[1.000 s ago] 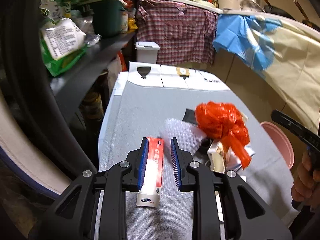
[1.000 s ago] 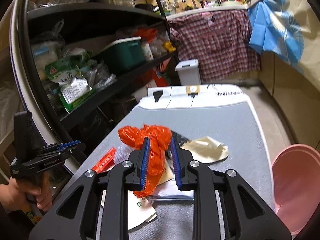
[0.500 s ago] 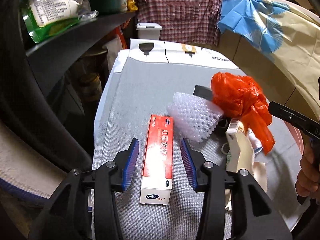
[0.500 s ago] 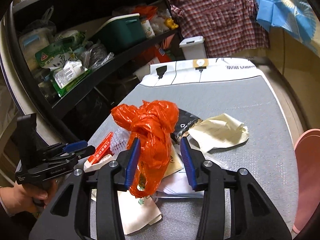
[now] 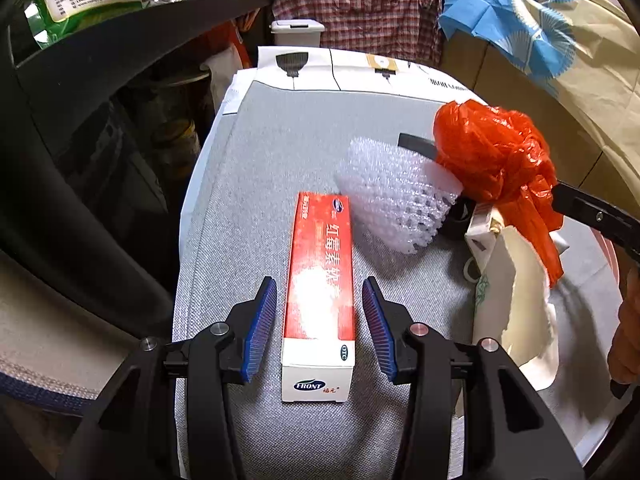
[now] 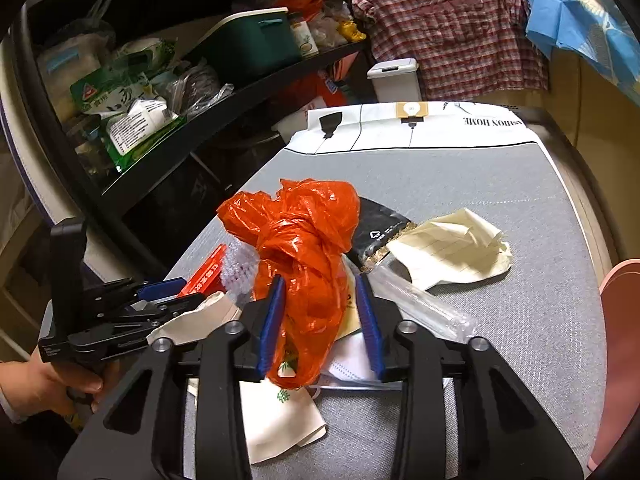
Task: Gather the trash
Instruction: 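Grasp the red bag with the right tool while the left tool grasps the toothpaste box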
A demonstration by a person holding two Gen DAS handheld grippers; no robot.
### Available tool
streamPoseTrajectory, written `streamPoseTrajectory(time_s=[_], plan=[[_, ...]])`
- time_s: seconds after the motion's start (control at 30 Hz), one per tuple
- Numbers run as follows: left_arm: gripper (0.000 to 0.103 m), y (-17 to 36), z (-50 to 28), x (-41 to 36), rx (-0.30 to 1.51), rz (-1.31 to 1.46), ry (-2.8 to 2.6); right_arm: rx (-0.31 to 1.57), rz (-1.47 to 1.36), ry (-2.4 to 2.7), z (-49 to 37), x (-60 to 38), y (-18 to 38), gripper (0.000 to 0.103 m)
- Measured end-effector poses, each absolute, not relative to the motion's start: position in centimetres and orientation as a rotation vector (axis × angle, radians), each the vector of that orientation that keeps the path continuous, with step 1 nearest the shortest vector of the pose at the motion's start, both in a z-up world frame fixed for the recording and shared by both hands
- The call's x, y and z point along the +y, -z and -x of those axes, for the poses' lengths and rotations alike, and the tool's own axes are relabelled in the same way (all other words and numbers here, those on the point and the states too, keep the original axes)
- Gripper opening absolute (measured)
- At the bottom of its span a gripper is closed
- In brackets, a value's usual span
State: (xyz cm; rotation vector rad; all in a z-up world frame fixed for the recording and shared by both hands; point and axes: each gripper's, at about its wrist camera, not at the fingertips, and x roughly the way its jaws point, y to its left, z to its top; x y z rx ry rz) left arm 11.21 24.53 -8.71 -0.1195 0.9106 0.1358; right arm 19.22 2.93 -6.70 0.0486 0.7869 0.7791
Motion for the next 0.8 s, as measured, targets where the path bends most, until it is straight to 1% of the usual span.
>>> streamPoseTrajectory(time_s=[0.07, 0.13, 0.2, 0.3, 0.47, 0.8], plan=[[0.045, 8.9, -11.3, 24.5, 0.917, 0.115, -0.137, 0.787, -0.043, -0.788, -19.1, 3.0, 6.6, 0.024], [0.045, 9.1, -11.3, 24.5, 0.922, 0.11, -0.141, 0.786, -0.039, -0.791, -19.0, 3.0, 6.6, 0.023], [0.044, 9.1, -11.3, 24.5, 0.926, 0.115, -0.144, 0.786, -0.038, -0.793, -19.0, 3.0, 6.6, 0.018], [0.035, 9.0, -11.4, 24.5, 0.927, 0.117, -0.142, 0.774, -0.031, -0.792, -18.8, 2.9, 6.4, 0.015], [0.034, 8.4, -11.5, 24.6, 0.91, 0.11, -0.162, 0.746, -0.037, -0.784, -18.6, 2.3, 5.6, 0.013], [0.034, 4.8, -10.9, 24.2, 0.804, 0.133, -0.184, 0.669, -0.047, -0.764, -17.6, 0.2, 3.1, 0.013]])
